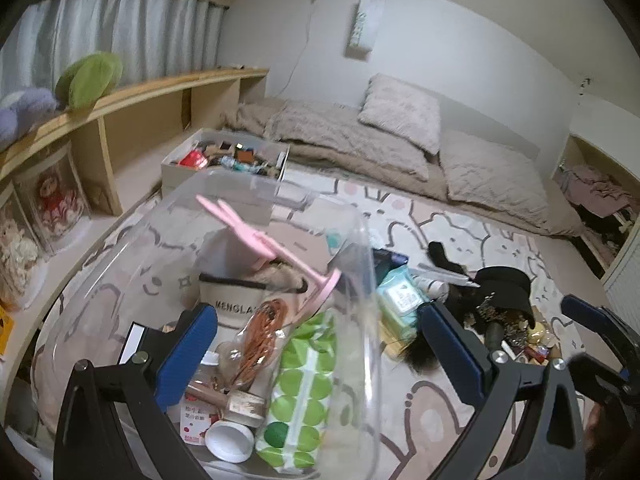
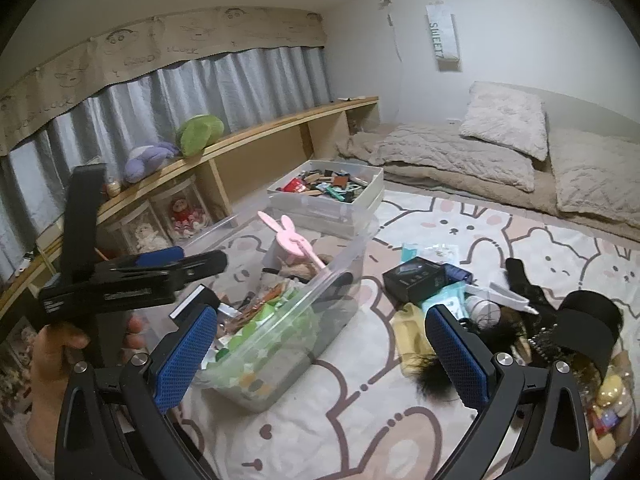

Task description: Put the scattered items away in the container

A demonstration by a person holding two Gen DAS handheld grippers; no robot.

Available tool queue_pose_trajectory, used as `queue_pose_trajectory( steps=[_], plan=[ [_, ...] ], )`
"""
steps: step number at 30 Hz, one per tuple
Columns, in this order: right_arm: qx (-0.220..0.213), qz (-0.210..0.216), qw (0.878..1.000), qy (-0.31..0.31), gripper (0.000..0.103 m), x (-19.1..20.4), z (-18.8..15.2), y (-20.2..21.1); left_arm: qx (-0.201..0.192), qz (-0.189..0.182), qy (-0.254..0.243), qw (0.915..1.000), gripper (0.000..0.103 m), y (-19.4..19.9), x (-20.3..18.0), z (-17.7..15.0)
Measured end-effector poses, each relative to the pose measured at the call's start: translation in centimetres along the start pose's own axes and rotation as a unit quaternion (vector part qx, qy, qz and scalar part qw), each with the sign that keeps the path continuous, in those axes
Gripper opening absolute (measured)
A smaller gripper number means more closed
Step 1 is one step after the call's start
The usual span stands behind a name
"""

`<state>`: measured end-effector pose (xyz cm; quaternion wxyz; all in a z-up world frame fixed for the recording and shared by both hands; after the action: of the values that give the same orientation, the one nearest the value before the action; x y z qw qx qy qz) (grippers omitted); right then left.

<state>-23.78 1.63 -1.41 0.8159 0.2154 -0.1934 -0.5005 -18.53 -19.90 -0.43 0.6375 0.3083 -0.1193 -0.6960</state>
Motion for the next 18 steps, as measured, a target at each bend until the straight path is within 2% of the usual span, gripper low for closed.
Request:
queue_pose_trajectory(
  steps=[11,18],
  plan=[
    [-0.002,-0.047,0.999,-0.006,0.103,-4.9,-0.5,1.4,-0.023,-0.035,-0.051,0.9978,0.103,1.4,-4.8,0.2],
    [-0.017,-0.08,0.996,-0.025,0.103,-8.6,-0.9,3.4,-0.029,-0.039,-0.09,0.9948,0.103,0.6,-7.8,-0.3]
  ],
)
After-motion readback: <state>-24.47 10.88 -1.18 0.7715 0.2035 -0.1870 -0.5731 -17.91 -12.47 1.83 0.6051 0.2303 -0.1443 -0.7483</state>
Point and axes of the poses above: each gripper's, at about its wrist camera, not at the fingertips, and y roughly against the way its jaws point, x to its left, z to its top, the point moved 8 cm from there along -y, roughly the way its jaws point, and after that the axes turned 11 degrees about -z, right-handed, at the moved point
